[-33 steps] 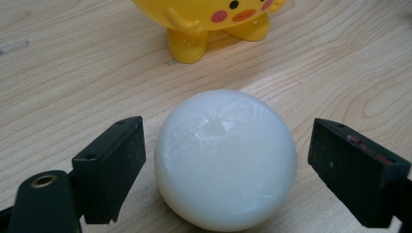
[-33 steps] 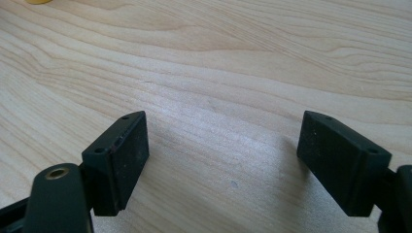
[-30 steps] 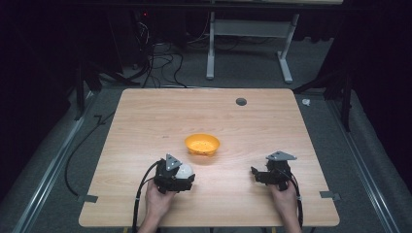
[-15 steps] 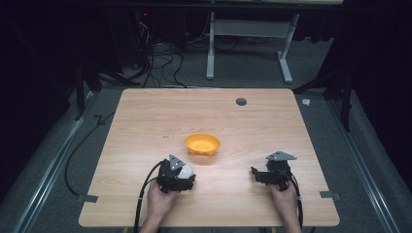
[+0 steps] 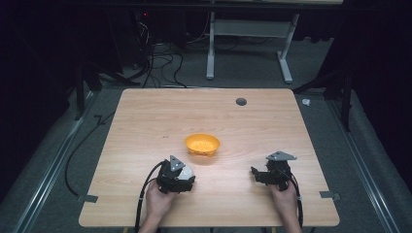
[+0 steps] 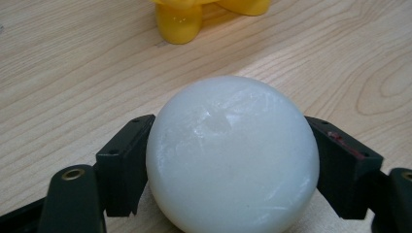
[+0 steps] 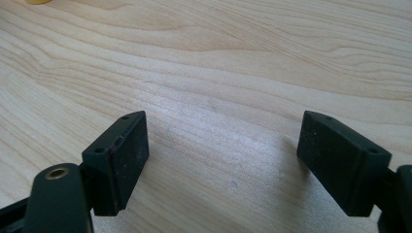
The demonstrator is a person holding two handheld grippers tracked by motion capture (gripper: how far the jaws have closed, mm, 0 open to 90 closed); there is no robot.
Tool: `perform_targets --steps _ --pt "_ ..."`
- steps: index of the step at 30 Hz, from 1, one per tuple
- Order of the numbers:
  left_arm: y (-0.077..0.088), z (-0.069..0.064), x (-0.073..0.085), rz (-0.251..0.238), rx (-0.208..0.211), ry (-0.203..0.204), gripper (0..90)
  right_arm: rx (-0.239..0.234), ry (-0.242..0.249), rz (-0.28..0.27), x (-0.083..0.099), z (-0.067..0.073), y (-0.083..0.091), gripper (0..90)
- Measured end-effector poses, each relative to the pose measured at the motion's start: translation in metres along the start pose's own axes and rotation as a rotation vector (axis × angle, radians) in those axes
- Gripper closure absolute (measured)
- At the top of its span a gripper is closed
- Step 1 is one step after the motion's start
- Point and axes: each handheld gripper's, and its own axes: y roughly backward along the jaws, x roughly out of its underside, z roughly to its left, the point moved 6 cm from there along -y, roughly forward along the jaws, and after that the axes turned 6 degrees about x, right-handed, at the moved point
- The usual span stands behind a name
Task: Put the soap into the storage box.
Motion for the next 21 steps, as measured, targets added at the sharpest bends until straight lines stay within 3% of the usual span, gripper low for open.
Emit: perform_targets --steps 21 --pt "0.014 -0.017 -0.024 -0.029 0.062 -0.065 24.0 -0.002 -0.003 0.001 0.000 0.000 0.000 19.8"
